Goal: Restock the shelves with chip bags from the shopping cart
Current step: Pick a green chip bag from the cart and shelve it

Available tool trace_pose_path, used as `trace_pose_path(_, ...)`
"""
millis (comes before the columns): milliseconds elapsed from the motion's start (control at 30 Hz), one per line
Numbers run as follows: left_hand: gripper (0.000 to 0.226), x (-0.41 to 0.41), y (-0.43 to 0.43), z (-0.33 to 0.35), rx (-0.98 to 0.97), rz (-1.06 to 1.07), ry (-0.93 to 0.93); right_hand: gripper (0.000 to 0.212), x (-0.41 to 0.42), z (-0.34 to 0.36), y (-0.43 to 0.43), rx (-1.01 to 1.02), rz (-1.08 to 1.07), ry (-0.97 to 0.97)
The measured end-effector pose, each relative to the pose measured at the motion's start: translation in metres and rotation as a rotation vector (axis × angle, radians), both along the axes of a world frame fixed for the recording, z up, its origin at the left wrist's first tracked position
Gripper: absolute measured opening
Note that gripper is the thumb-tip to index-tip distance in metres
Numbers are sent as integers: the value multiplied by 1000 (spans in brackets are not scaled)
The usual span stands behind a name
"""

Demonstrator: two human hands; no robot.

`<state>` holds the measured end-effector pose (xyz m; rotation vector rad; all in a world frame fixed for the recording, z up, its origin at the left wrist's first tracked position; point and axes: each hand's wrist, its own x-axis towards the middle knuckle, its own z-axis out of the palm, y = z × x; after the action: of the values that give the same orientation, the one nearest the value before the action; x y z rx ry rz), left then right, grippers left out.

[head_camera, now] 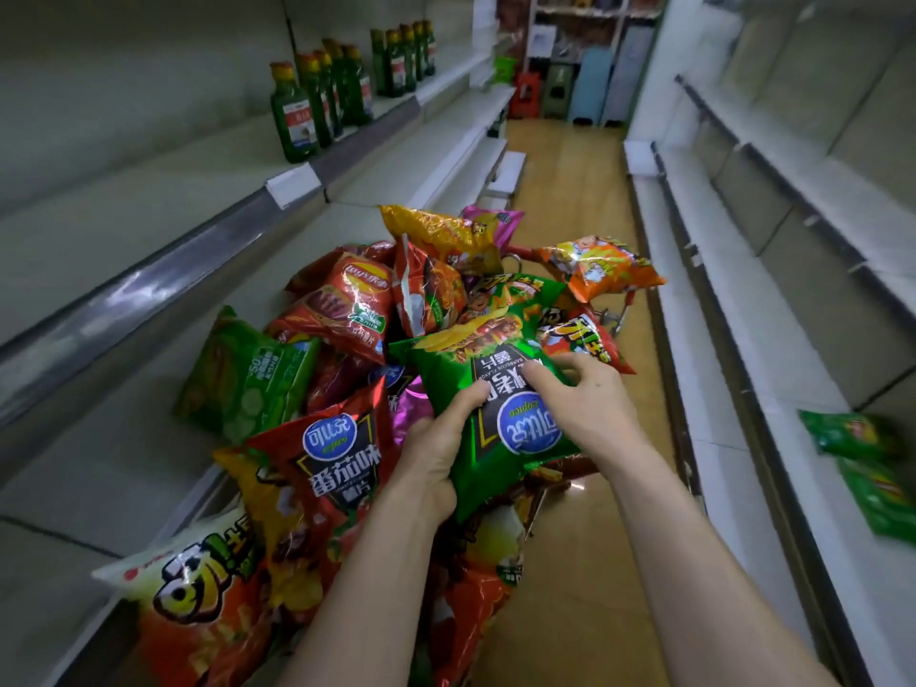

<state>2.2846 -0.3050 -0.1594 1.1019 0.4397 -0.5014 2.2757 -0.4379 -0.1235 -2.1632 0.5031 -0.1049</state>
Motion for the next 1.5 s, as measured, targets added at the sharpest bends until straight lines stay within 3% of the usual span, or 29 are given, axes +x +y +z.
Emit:
trace_pose_path(67, 44, -7, 0, 11, -31, -19, -49, 80, -19, 10, 2, -20, -104, -82)
trace_pose_path(233, 56, -27, -9, 38, -124, -77, -116, 61, -72, 30, -1, 20, -319, -237)
trace_pose_path(367, 48, -46, -17, 55, -224, -101, -137, 69, -109, 35, 1, 236, -440, -353)
trace_pose_path(567, 55, -67, -37, 61, -248, -117, -192, 13, -141, 31, 9, 352, -435, -380)
trace_pose_path(633, 63, -74, -43, 64, -240, -152, -197, 14, -149, 35, 8, 363, -469, -395)
trace_pose_path(767, 53, -91, -55, 79, -253, -154, -195, 23, -165, 41, 3, 354, -515, -441)
trace_pose_path(900, 46, -108, -69, 90, -280, -205, -211, 10, -186, 50, -7, 356, -546, -478)
trace_pose_path(1500, 51, -222, -127, 98, -297, -398, -245, 6, -314, 56, -51, 359, -677, -561)
